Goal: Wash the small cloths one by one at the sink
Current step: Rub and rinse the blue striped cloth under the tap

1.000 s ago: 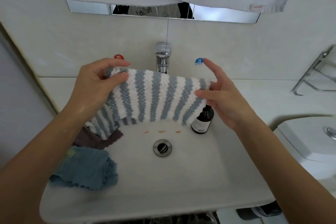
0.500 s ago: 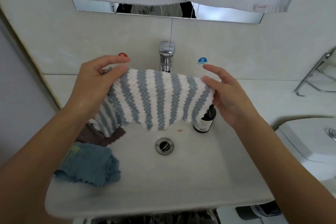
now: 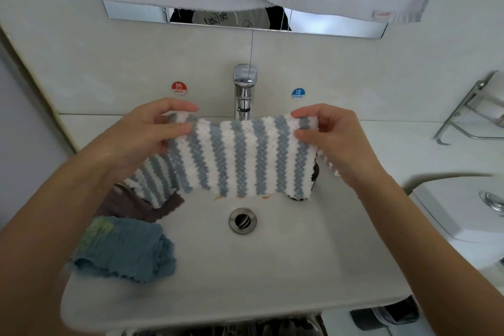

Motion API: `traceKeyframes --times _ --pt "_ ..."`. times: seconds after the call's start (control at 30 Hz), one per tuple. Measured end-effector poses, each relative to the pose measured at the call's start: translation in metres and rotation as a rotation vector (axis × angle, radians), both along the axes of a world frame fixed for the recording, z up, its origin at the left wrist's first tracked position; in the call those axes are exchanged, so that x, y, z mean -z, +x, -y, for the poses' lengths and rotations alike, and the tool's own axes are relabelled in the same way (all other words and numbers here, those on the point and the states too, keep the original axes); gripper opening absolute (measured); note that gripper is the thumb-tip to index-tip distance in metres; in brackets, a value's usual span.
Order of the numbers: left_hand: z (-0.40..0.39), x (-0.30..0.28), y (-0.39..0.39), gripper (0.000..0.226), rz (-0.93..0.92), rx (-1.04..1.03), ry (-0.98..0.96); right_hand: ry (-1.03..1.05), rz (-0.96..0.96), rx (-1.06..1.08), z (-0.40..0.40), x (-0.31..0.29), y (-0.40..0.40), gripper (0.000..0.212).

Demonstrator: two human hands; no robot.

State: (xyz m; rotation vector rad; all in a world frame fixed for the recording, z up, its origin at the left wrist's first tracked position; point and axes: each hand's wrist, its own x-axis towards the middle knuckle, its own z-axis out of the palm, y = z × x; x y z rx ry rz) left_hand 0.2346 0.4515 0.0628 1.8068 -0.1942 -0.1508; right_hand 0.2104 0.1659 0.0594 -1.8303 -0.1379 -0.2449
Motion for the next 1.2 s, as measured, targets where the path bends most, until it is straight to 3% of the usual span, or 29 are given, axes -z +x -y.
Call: traceKeyframes --times 0.2,0.33,0.6,0.7,0.83,0.97,1.1,1.2 --pt "-0.003 0.001 0.002 0.03 0.335 -0.124 0.195 -0.234 0.077 0.088 0.003 0.001 0.0 0.029" --pt "-0.001 0.005 0.004 0.03 0.386 -0.185 0.253 -0.293 0.103 0.167 0.002 0.006 0.003 0.019" --pt "0.001 0.007 0.001 0.017 0.18 -0.062 0.338 -0.356 0.048 0.204 0.004 0.006 -0.001 0.004" --pt "0.003 0.007 0.002 0.023 0.237 -0.067 0.497 -0.362 0.032 0.192 0.005 0.005 -0.004 0.011" --pt "0.003 0.007 0.002 0.004 0.317 -0.1 0.474 -0.351 0.004 0.176 0.01 0.003 -0.006 0.017" --pt "0.0 0.004 0.005 0.017 0.34 -0.086 0.512 -0.228 -0.021 0.125 0.013 -0.002 -0.008 0.013" --pt "-0.002 -0.003 0.002 0.018 0.15 0.023 0.317 0.07 -0.23 -0.062 0.02 -0.007 -0.01 0.025" --pt "-0.001 -0.002 -0.001 0.021 0.012 0.123 0.218 0.083 -0.318 -0.071 0.021 -0.002 -0.008 0.028"
